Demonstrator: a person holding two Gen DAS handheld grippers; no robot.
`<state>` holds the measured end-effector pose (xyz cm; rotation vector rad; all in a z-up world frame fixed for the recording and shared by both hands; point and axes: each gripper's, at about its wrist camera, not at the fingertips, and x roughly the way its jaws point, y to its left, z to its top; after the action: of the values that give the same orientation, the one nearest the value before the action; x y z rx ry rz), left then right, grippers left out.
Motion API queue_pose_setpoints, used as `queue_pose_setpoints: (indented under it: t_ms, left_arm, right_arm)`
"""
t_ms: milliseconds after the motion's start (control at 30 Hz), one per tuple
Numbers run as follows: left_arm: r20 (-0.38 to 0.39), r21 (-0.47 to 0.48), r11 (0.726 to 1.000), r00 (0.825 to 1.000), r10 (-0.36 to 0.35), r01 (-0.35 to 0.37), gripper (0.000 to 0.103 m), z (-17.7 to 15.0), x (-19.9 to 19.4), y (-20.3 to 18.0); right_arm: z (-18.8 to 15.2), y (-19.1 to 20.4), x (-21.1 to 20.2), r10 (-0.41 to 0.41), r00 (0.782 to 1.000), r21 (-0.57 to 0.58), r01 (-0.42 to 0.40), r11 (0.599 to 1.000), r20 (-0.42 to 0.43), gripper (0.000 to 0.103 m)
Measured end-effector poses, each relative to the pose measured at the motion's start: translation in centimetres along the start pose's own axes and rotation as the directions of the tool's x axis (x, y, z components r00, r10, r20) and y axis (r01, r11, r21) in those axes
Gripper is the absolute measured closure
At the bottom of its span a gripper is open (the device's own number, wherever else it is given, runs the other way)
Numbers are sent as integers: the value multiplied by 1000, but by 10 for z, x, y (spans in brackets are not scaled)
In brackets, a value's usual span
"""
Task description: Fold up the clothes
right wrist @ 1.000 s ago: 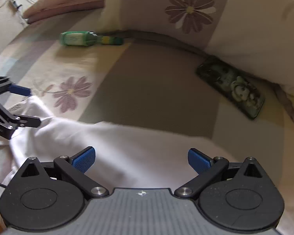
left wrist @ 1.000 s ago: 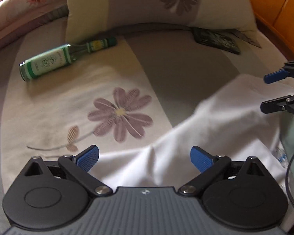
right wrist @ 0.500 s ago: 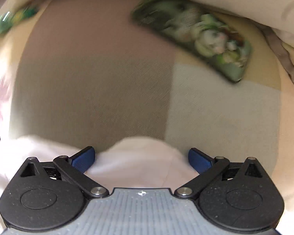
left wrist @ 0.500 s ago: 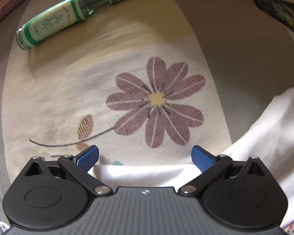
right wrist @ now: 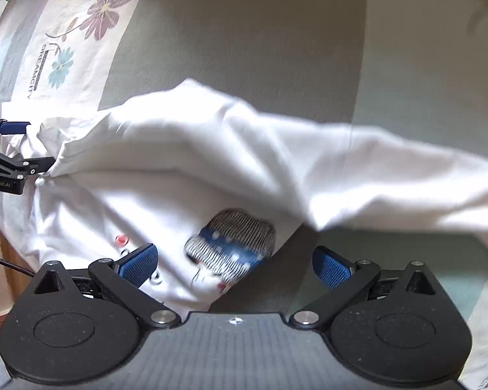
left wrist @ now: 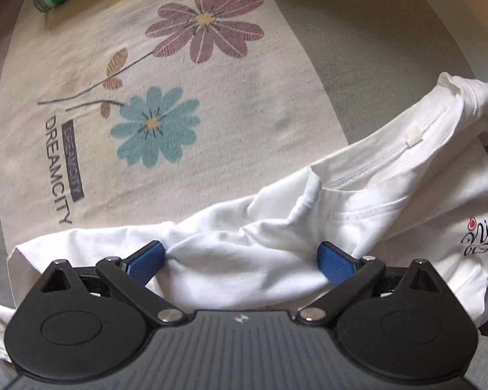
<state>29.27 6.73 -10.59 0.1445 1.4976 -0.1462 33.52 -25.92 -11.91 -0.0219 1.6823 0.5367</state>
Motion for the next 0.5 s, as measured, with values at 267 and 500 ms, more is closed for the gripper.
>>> queue_pose_setpoints:
  t_ms: [267,500]
  left_arm:
    - [65,41,997,996,-65,63,3,-9,-25,10]
    - [158,264,953,968,-193,147,4,53,-35,-19]
  right_arm:
    - [-13,15,-27,20,995,-111,-9,994,98,0]
    - [49,13,-56,100,964,-239,-39,970,248,0]
